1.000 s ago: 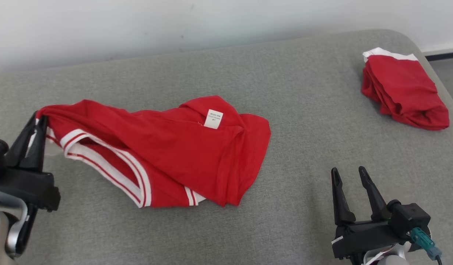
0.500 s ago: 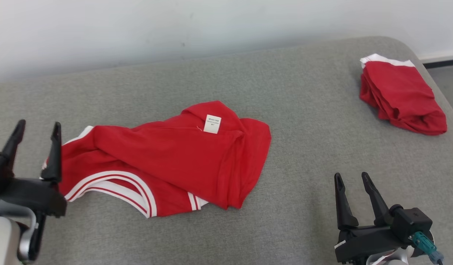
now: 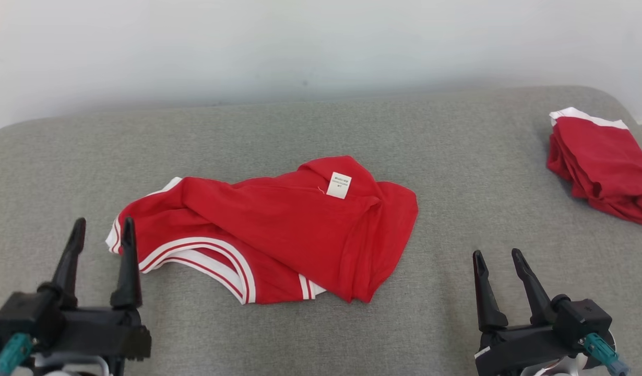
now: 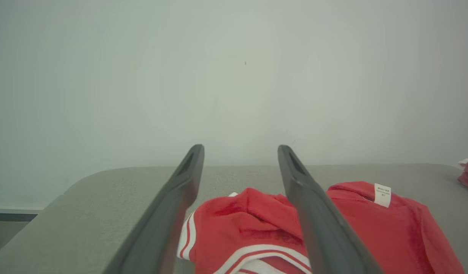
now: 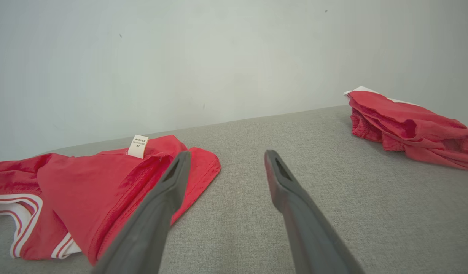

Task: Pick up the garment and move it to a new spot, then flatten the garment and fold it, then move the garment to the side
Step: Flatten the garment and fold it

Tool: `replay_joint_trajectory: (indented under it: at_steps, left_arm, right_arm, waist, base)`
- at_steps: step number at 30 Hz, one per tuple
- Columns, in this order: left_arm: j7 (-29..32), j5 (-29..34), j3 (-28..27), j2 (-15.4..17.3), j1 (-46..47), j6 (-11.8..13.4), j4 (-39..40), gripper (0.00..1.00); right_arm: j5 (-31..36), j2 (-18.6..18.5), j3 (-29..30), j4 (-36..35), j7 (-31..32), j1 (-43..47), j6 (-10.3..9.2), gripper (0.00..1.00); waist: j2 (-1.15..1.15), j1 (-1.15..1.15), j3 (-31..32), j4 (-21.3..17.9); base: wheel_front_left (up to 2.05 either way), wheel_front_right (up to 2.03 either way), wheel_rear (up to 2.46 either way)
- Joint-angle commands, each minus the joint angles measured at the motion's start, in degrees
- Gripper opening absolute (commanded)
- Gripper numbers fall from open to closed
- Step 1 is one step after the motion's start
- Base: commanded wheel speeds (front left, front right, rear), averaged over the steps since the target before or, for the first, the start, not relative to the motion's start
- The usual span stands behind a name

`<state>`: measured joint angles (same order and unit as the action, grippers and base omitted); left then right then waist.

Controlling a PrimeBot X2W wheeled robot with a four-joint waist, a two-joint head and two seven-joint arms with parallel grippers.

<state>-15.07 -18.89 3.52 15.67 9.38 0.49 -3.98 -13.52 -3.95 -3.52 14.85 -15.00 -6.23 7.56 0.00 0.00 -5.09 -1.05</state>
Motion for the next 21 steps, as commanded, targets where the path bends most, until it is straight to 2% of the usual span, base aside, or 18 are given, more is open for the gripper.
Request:
replay_joint_trajectory:
  at_steps: [1, 10, 21]
  left_arm:
    - [-0.1, 1.1, -0.7, -0.6, -1.5, -0.2, 0.8, 1.0]
    - [-0.1, 4.4, -4.6, -6.1, -7.4, -1.3, 3.6, 1.0]
    - [-0.1, 7.8, -7.0, -9.7, -8.7, -4.0, 2.9, 1.0]
  right_arm:
    - [0.1, -0.3, 0.0, -0.1, -0.2, 0.7, -0.17, 1.0]
    - [0.3, -0.2, -0.1, -0.3, -0.2, 0.6, -0.17, 1.0]
    - [0.2, -0.4, -0.3, -0.1, -0.2, 0.9, -0.17, 1.0]
  waist:
    - [0.0, 0.0, 0.4, 0.8]
    - [0.0, 0.0, 0.2, 2.1]
    - [0.0, 0.0, 0.4, 2.3]
  base:
    - [0.0, 0.0, 0.0]
    - [0.0, 0.0, 0.0]
    - [0.0, 0.0, 0.0]
